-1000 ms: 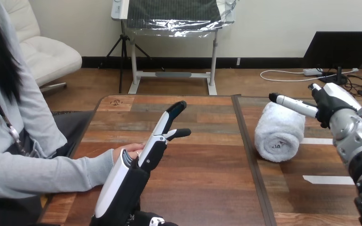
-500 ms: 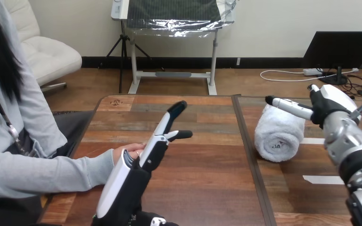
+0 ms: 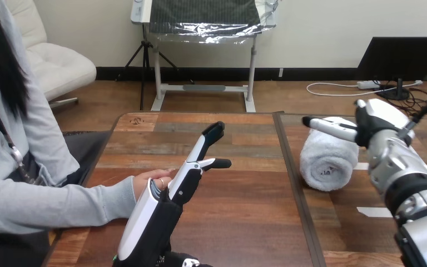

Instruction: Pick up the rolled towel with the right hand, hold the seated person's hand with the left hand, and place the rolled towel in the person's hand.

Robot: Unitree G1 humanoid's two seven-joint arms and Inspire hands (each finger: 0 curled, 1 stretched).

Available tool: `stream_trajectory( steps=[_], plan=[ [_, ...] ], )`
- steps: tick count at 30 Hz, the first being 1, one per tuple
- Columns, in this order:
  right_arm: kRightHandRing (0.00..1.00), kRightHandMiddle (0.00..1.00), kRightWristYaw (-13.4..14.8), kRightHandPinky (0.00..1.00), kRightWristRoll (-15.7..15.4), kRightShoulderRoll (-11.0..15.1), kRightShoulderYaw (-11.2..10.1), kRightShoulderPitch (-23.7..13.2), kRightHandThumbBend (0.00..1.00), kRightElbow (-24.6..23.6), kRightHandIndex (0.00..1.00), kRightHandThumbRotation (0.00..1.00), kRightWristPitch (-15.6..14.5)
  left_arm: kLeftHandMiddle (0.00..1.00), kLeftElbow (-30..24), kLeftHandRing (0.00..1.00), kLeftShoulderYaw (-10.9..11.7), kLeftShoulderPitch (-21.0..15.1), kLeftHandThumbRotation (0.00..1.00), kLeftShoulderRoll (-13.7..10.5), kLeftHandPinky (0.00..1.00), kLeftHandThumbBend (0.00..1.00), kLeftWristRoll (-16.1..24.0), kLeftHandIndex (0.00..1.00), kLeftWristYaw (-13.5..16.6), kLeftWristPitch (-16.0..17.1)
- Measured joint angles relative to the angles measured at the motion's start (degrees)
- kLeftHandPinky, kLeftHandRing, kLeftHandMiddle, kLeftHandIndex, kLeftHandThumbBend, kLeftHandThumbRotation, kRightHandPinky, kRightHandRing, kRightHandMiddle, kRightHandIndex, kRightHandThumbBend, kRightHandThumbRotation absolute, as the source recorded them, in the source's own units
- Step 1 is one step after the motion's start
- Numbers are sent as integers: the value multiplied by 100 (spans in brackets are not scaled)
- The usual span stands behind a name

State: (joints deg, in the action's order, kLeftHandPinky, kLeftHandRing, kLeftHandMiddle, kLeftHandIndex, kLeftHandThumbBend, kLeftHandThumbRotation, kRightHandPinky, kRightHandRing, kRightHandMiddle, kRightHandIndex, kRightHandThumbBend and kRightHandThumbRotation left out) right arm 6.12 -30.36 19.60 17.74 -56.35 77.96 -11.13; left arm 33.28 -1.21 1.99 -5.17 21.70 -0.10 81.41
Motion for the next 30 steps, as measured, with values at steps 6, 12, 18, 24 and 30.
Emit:
stream_trajectory(
  steps=[6, 12, 18, 24, 30],
  plan=[
    [98, 100, 3, 55, -83, -135, 42, -86, 100, 1, 100, 86, -69, 100, -1, 94, 39, 39, 76, 51, 73, 100, 78, 100, 65, 3],
    [96, 100, 27, 51, -141, -263, 54, -187, 100, 1, 100, 86, -104, 100, -4, 96, 30, 53, 76, 51, 75, 100, 89, 100, 77, 4],
    [99, 100, 77, 47, -159, -386, 67, -304, 100, 1, 100, 85, -105, 100, -34, 97, 35, 64, 76, 53, 76, 100, 116, 100, 106, 19],
    [99, 100, 79, 45, -160, -471, 78, -414, 100, 1, 100, 85, -114, 100, -102, 97, 22, 84, 76, 51, 77, 100, 115, 100, 126, 26],
    [100, 100, 99, 44, -173, -534, 101, -487, 100, 1, 100, 85, -115, 100, -175, 98, -5, 125, 75, 39, 77, 100, 81, 100, 130, 32]
  ],
)
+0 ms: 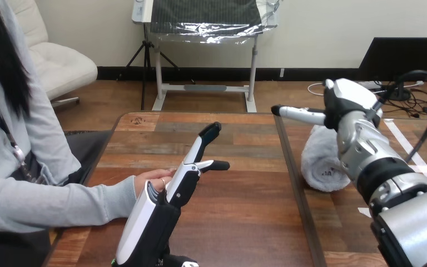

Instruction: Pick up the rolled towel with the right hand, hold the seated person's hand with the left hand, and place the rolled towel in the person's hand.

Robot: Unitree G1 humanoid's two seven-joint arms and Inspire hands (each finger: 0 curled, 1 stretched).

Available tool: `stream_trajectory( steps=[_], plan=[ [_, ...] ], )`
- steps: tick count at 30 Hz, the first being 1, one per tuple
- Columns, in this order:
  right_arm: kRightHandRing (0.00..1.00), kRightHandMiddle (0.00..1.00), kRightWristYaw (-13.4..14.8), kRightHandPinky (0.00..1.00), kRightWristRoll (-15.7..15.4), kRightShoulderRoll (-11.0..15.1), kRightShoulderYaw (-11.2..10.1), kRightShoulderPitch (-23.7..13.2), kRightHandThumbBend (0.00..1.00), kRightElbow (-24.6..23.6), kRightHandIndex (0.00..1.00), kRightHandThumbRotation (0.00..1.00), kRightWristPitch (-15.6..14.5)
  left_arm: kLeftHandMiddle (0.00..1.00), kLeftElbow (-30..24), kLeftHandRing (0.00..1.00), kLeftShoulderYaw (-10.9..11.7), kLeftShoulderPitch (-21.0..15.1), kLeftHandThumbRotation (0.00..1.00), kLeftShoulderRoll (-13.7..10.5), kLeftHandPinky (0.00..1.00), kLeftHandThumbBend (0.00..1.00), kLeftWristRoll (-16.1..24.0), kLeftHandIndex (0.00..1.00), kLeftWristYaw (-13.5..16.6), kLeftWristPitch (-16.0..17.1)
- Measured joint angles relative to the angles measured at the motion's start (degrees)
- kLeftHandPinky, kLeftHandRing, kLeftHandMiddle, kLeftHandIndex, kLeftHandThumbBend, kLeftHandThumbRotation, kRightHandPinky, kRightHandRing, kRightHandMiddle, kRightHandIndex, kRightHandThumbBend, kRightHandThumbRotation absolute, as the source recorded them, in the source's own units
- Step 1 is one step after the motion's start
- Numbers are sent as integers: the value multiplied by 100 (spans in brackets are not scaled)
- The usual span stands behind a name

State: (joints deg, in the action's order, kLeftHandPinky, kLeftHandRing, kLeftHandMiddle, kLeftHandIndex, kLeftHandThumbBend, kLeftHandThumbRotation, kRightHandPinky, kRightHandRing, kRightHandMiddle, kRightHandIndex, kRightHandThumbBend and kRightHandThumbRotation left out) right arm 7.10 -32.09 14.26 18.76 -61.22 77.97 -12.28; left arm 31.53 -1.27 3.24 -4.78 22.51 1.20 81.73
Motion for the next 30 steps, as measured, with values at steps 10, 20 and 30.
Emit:
stream_trajectory(
  steps=[10, 20, 30],
  plan=[
    [100, 100, 11, 40, 40, -81, -18, -10, 100, 4, 100, 81, -2, 100, -48, 98, -22, 74, 74, -7, 77, 100, -26, 100, 0, 58],
    [100, 100, 3, 45, 15, -83, 59, -10, 100, 16, 100, 82, -2, 100, -118, 96, -17, 169, 75, 0, 77, 100, -34, 100, -1, 56],
    [100, 100, -28, 35, -26, -85, 102, 9, 100, 113, 100, 80, -2, 100, -254, 98, -27, 297, 70, 5, 78, 100, -50, 100, -1, 59]
  ],
)
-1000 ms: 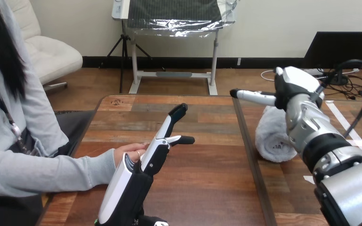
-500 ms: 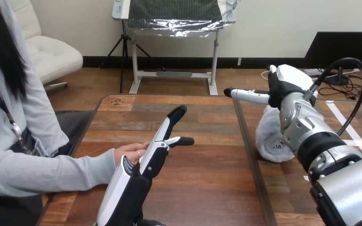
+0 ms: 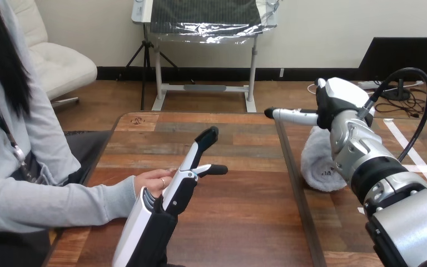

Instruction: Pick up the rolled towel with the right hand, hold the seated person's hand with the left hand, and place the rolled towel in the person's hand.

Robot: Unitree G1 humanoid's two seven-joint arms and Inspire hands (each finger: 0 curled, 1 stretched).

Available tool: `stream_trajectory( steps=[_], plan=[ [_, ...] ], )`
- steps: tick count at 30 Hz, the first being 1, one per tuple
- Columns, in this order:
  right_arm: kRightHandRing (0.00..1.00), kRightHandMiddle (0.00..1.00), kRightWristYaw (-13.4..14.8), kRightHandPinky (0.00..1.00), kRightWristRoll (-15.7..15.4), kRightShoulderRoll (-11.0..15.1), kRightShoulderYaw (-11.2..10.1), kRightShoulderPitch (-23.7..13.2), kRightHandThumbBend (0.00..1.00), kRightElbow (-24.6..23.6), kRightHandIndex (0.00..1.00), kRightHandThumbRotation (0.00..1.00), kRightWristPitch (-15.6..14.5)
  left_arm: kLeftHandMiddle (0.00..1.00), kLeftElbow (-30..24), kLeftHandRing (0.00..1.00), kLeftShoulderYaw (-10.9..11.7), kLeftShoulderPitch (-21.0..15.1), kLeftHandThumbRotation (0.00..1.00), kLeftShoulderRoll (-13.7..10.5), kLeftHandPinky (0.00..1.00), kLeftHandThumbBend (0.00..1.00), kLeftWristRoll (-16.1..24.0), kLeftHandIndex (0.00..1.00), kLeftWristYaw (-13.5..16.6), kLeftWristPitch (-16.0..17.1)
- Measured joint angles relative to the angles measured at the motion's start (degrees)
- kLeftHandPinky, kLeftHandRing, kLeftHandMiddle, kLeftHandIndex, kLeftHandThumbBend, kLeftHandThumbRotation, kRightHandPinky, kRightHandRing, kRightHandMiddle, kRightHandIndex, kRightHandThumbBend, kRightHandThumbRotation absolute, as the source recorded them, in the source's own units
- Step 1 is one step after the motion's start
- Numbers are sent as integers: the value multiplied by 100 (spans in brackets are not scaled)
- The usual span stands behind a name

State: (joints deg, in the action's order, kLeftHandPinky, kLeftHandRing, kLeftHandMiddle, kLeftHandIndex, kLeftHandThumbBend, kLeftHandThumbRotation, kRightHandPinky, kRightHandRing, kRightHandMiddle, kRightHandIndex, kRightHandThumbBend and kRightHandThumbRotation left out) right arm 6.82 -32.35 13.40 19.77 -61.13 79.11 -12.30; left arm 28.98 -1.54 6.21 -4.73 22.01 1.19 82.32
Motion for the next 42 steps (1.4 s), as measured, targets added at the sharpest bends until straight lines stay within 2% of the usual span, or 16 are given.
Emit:
stream_trajectory(
  steps=[7, 13, 25, 28, 30, 33, 42],
  plan=[
    [100, 100, -1, 34, 3, 1, 4, 59, 100, 6, 100, 79, 3, 100, -4, 100, -219, 52, 66, -120, 86, 100, -314, 100, -17, 0],
    [100, 100, -15, 29, -47, 1, 38, 142, 100, 6, 100, 80, 2, 100, -29, 100, -410, 59, 67, -233, 89, 100, -560, 100, -63, 0],
    [100, 100, -42, 27, -112, 6, 52, 364, 100, 11, 100, 77, 46, 100, -107, 98, -384, 163, 69, -239, 84, 100, -569, 100, -76, 5],
    [100, 100, -42, 33, -114, 14, 52, 408, 100, 11, 100, 76, 49, 100, -139, 98, -376, 221, 69, -233, 83, 100, -567, 100, -76, 5],
    [100, 100, -42, 44, -115, 26, 50, 432, 100, 11, 99, 77, 58, 100, -151, 98, -379, 255, 68, -237, 84, 100, -577, 100, -77, 5],
    [100, 100, -44, 53, -126, 50, 49, 460, 100, 11, 98, 78, 95, 100, -153, 98, -421, 294, 68, -257, 84, 100, -613, 100, -79, 4],
    [98, 100, -171, 69, -222, 87, 89, 485, 100, 12, 96, 81, 150, 100, -160, 97, -469, 329, 68, -298, 83, 100, -678, 100, -118, 14]
  ],
)
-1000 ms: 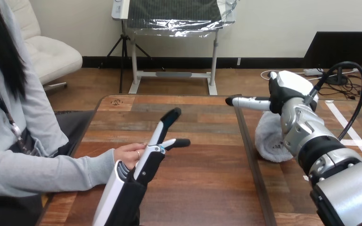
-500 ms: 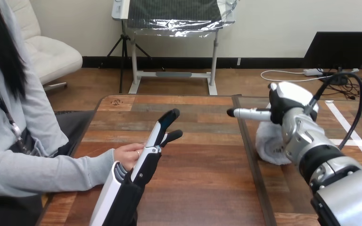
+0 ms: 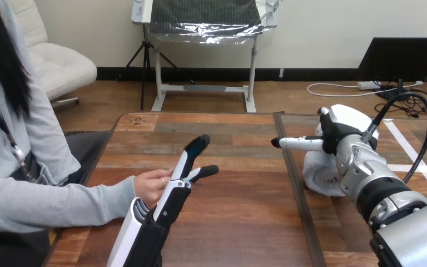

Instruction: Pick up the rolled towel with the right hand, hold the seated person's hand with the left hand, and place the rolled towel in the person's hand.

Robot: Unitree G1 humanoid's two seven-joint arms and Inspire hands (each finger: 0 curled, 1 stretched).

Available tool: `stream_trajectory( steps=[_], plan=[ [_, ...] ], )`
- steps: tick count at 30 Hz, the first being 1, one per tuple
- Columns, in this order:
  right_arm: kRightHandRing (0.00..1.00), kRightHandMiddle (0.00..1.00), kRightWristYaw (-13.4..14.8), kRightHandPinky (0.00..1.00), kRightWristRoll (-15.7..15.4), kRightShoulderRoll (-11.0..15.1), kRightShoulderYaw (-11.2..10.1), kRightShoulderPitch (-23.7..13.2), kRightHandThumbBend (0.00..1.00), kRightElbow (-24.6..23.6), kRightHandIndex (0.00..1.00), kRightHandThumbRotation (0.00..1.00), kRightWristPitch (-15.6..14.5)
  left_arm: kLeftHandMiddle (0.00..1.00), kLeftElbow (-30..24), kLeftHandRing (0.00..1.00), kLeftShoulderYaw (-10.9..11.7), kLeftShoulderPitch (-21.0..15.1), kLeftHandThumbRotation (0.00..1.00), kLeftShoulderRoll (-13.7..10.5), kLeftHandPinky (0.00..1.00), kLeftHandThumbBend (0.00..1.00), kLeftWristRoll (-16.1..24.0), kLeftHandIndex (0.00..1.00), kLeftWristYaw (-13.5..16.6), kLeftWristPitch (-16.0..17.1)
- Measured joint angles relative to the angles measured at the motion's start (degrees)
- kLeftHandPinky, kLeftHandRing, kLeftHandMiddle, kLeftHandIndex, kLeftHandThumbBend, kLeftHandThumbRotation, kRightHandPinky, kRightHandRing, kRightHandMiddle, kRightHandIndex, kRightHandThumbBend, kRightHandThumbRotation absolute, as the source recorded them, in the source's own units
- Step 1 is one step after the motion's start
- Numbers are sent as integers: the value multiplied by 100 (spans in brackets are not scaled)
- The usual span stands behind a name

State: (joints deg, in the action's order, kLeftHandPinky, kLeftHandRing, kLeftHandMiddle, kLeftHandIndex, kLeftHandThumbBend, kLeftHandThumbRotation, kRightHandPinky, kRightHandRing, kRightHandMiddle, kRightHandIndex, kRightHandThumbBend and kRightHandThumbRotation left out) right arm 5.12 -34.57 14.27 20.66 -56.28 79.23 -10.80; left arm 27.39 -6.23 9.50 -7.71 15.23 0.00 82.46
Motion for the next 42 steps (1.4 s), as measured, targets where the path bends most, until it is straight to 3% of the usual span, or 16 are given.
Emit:
stream_trajectory(
  steps=[13, 25, 40, 42],
  plan=[
    [94, 100, -261, 79, -179, 35, 129, 2, 100, 0, 94, 80, 65, 100, -14, 96, 38, 3, 70, -5, 81, 100, -15, 99, 1, 46],
    [83, 92, -290, 71, -507, 101, 424, 22, 100, 0, 88, 76, 210, 100, -70, 97, -2, 86, 70, 3, 82, 100, -114, 99, -4, 46],
    [79, 82, -188, 71, -582, 105, 508, 24, 100, -7, 78, 39, 252, 100, -107, 95, 29, 165, 70, 54, 81, 100, -135, 99, -4, 46],
    [76, 80, -187, 68, -619, 104, 559, 24, 99, -7, 77, 33, 249, 100, -110, 94, 30, 167, 71, 62, 81, 100, -134, 99, -4, 46]
  ],
)
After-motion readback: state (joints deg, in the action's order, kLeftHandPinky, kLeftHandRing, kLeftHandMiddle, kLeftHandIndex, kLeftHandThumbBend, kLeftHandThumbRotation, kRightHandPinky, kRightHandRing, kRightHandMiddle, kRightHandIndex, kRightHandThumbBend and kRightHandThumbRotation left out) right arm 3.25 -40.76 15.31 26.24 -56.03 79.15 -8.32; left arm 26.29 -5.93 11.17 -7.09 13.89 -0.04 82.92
